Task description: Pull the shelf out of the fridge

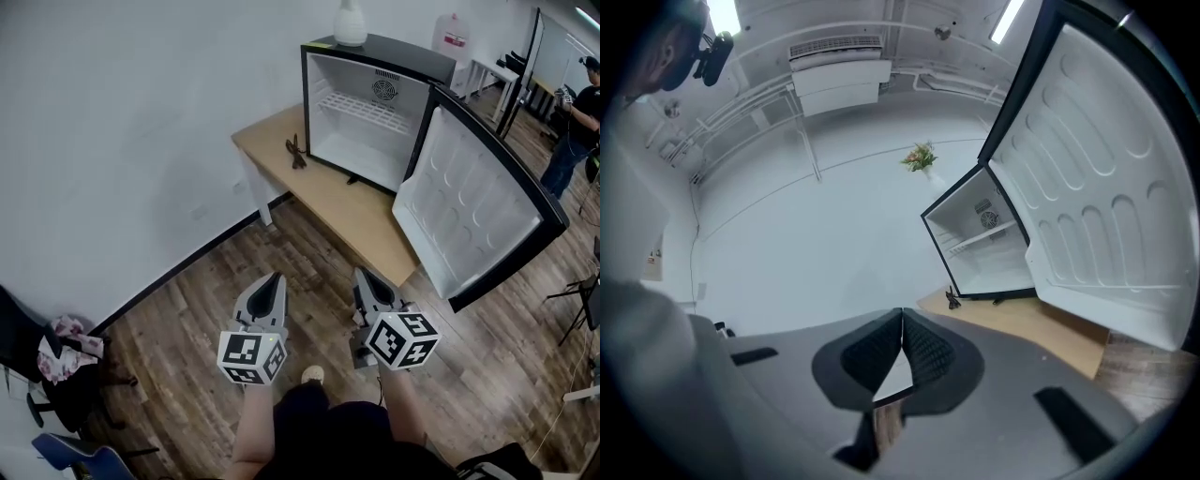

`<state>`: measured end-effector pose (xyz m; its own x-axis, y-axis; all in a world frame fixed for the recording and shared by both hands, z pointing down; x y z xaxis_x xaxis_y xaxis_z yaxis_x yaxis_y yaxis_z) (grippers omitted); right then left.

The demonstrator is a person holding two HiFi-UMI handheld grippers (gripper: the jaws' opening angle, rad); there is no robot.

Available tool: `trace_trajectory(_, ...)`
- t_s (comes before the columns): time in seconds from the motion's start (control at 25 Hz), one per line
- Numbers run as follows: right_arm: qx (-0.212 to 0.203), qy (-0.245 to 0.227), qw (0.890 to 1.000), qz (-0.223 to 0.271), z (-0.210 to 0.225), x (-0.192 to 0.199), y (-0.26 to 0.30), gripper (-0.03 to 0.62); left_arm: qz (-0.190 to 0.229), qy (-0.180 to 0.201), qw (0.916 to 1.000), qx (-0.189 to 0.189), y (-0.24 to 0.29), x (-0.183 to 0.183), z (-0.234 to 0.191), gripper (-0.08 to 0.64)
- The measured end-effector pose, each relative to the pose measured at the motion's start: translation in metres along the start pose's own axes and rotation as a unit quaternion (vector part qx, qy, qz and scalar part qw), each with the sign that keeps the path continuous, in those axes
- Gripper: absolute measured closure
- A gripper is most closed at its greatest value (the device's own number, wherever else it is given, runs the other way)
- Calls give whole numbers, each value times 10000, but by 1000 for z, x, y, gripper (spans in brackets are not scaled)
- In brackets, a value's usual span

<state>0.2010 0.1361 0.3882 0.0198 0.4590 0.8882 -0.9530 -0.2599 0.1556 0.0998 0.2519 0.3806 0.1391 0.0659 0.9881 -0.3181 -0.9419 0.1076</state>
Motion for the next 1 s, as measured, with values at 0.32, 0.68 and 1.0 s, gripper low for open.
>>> trace_trajectory(0.32, 251, 167, 9995, 90, 11, -2, 48, 600, -114, 135, 9996, 216, 37, -2, -35, 549)
trace_trajectory(0.68, 428, 181, 9989, 63, 10, 2, 74, 600, -145, 78, 9994, 319, 50, -1, -58, 549)
trace_trajectory(1.0, 361, 245, 9990, -32, 4, 9, 89, 600, -255, 56, 9994, 248, 47, 6, -72, 549)
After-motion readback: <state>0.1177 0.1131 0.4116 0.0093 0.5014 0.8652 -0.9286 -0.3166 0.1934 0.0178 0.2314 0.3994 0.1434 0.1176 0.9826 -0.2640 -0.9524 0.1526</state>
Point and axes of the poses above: the fingertips, and each gripper's own axes: y forward along the fingers, z to its right, x out of its underside, the point moved 1 cm from there along -y, backward along the fingers, and after that the axes turned 3 degrees about -z, right-handed, at the moved point
